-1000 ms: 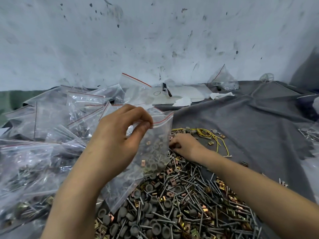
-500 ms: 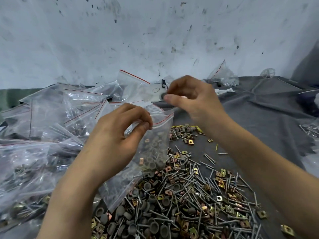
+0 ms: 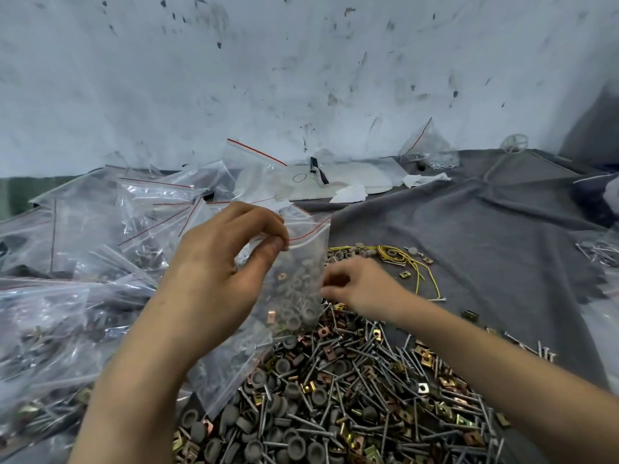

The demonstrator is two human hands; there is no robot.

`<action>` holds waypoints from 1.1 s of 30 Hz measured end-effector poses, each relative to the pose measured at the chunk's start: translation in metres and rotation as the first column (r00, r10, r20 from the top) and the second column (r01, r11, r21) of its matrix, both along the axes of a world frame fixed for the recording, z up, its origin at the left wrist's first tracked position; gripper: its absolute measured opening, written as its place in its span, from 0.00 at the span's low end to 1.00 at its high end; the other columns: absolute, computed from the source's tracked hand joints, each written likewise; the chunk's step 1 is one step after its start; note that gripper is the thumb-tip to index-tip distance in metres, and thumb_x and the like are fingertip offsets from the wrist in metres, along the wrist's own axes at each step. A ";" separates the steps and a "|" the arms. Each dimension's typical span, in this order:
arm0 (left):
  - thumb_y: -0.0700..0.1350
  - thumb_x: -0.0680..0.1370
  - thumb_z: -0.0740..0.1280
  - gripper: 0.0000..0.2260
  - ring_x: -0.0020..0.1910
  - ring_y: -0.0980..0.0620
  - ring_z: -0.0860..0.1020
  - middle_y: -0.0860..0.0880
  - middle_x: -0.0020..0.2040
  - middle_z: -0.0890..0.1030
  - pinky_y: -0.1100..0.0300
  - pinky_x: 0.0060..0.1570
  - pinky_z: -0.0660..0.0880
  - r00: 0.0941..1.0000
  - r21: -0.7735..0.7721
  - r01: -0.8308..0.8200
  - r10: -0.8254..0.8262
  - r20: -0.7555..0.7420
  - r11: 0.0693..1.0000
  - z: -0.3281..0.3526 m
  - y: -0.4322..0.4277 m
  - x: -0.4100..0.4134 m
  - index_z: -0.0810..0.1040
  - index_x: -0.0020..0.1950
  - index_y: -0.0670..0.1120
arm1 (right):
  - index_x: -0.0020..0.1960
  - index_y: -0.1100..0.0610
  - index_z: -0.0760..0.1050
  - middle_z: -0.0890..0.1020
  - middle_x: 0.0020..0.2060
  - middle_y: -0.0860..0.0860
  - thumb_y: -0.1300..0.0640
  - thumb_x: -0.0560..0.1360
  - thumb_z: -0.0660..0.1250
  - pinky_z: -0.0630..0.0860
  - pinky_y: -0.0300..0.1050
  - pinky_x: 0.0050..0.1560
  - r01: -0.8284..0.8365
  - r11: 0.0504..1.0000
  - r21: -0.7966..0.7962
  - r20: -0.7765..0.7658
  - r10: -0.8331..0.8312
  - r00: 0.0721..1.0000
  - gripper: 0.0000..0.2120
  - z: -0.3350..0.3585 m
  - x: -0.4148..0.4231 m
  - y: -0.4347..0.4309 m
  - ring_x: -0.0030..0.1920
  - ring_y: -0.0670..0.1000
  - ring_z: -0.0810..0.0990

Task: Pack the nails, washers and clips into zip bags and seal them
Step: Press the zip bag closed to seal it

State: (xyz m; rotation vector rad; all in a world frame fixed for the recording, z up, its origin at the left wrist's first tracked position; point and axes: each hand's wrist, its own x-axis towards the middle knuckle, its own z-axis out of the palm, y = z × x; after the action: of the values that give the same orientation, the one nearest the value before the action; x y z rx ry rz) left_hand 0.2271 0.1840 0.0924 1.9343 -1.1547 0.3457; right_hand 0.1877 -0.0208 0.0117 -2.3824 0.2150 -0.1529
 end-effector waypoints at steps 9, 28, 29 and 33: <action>0.47 0.74 0.63 0.05 0.50 0.59 0.78 0.57 0.48 0.80 0.65 0.46 0.71 0.999 0.021 -0.003 0.004 -0.034 1.000 0.001 0.001 0.000 0.78 0.41 0.53 | 0.47 0.59 0.83 0.85 0.46 0.54 0.56 0.73 0.71 0.77 0.47 0.54 0.044 0.986 -0.158 -0.143 -0.067 0.987 0.07 -0.008 0.011 0.011 0.48 0.52 0.81; 0.41 0.80 0.62 0.11 0.41 0.59 0.80 0.57 0.47 0.83 0.68 0.38 0.73 0.948 -0.196 -0.144 0.078 -0.310 0.970 -0.001 0.001 0.003 0.76 0.41 0.54 | 0.40 0.59 0.81 0.83 0.42 0.54 0.65 0.71 0.70 0.76 0.45 0.51 0.114 0.968 0.224 -0.100 -0.094 0.991 0.03 -0.004 0.007 0.015 0.47 0.52 0.80; 0.40 0.81 0.59 0.12 0.44 0.59 0.82 0.55 0.49 0.83 0.64 0.43 0.77 0.908 -0.262 -0.148 0.026 -0.418 0.954 -0.001 0.000 0.004 0.75 0.41 0.52 | 0.42 0.60 0.81 0.83 0.41 0.53 0.65 0.72 0.69 0.75 0.40 0.47 0.121 0.946 0.301 -0.086 -0.099 0.991 0.03 -0.001 0.005 0.015 0.45 0.49 0.80; 0.39 0.84 0.54 0.13 0.50 0.51 0.83 0.47 0.54 0.80 0.46 0.45 0.81 0.775 -0.440 -0.187 -0.144 -0.615 0.878 0.001 -0.002 0.003 0.72 0.43 0.47 | 0.48 0.60 0.73 0.81 0.55 0.63 0.64 0.80 0.57 0.76 0.48 0.59 0.057 0.477 0.877 -0.074 0.016 0.997 0.06 0.015 -0.002 0.024 0.55 0.57 0.80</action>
State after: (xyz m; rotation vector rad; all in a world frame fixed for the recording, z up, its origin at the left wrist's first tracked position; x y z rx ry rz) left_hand 0.2304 0.1816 0.0931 1.4345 -0.5196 -0.0323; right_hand 0.1857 0.0032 0.0266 -1.3176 0.2728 0.0443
